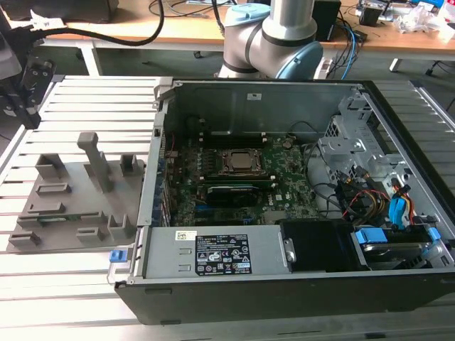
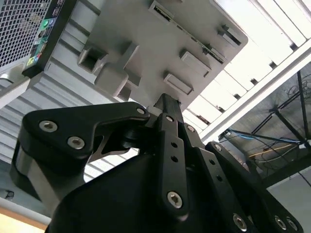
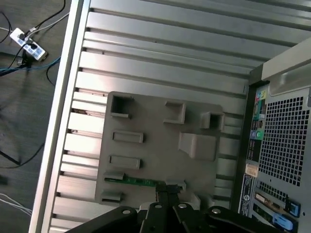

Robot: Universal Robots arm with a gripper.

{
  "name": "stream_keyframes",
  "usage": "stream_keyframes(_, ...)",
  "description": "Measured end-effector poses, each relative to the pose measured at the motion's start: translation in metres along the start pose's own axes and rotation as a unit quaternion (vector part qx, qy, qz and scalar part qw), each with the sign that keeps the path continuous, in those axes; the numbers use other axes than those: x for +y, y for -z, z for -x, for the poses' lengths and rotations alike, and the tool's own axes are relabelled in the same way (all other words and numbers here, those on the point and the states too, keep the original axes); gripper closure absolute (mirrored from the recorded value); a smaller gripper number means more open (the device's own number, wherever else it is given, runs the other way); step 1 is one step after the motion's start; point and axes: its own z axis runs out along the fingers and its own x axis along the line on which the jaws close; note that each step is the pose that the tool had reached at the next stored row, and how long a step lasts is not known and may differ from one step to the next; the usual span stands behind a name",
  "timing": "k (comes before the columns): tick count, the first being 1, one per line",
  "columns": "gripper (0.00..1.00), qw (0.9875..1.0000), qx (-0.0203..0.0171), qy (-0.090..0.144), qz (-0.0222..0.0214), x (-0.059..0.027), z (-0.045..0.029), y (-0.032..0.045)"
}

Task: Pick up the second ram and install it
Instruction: 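Pick up the second ram and move it above second insertion slot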

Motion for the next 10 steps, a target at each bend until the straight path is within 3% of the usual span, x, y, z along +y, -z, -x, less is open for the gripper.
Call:
stream_keyframes(2,0.89,0.9995,0.0014,0.032,0.0007,0.0000,0.0000,0.0000)
stream_keyframes(10,0.89,0.9965,0.0037,0.083,0.0019,0.0000,0.0000,0.0000)
